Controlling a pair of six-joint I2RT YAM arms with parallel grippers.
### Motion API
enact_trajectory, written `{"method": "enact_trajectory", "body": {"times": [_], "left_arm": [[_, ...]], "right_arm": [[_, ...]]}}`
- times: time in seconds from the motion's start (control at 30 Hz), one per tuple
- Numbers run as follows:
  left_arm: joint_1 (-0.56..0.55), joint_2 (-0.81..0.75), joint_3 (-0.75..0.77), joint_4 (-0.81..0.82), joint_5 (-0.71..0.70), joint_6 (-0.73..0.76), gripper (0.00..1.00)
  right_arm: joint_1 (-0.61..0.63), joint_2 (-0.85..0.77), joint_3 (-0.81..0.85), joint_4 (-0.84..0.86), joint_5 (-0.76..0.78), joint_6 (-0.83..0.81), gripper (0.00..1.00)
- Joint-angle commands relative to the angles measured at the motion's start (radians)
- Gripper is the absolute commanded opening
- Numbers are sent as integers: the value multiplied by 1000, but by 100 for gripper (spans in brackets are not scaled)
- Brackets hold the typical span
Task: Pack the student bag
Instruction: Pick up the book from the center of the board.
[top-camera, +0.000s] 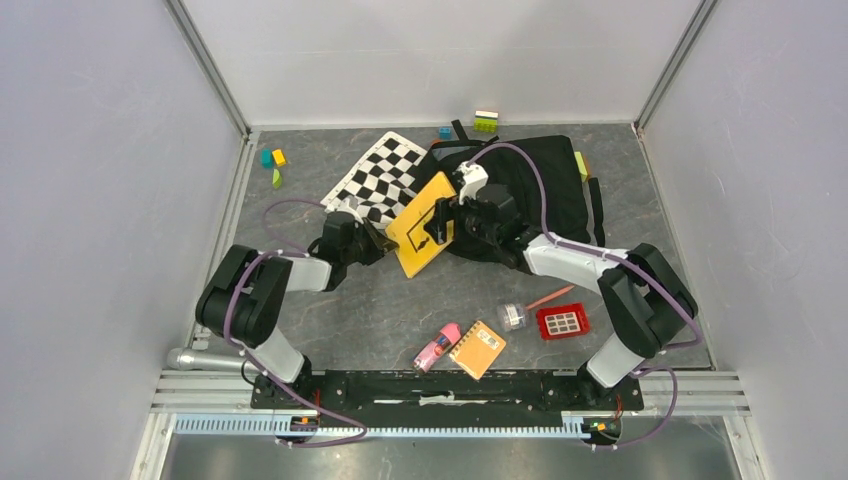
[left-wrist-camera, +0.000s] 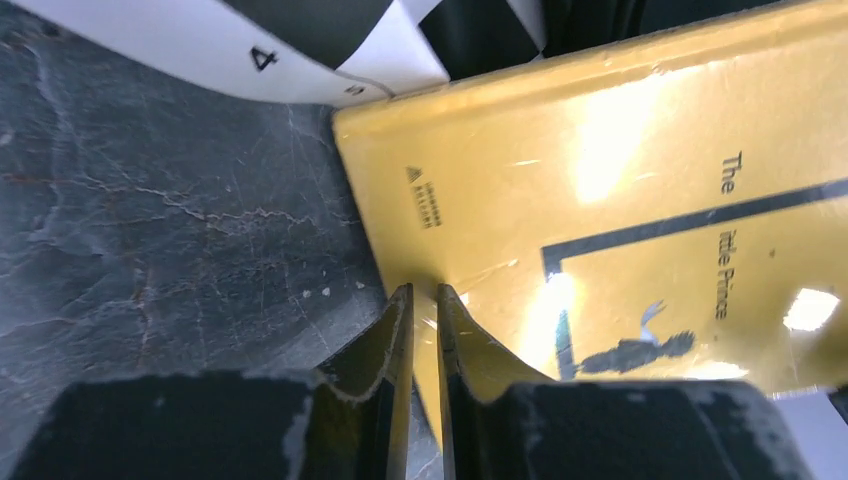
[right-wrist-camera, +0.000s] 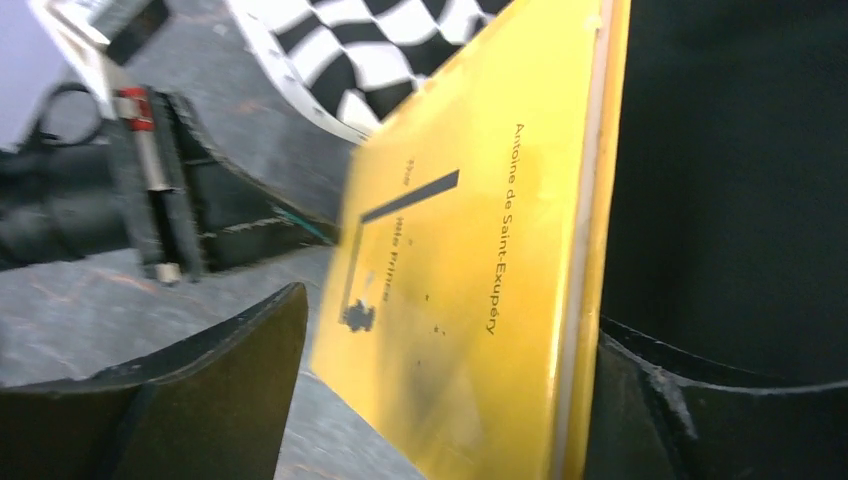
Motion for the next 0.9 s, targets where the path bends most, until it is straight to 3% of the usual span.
{"method": "enact_trajectory", "body": {"times": [0.0, 0.27, 0.47, 0.6, 0.7, 0.77, 0.87], "left_arm": [[-33, 76, -10, 13, 84, -37, 19], [-33, 118, -22, 62, 108, -61, 18], [-32, 122, -26, 62, 106, -58, 18], [-32, 114, -30, 62, 106, -55, 19], [-32, 85, -42, 58, 94, -46, 21], [-33, 45, -55, 45, 82, -35, 31], [-32, -61, -77, -6, 45, -9, 63]], "right_arm": [[-70, -46, -17, -82, -35, -77, 90], [-228, 12, -31, -57, -253, -88, 92], [-292, 68, -42, 42, -429, -39, 82], [-297, 104, -38, 94, -507, -1, 64], [-298, 106, -31, 118, -536, 28, 32], [-298, 84, -28, 121, -536, 38, 14], [-297, 22, -23, 111, -523, 42, 0]]}}
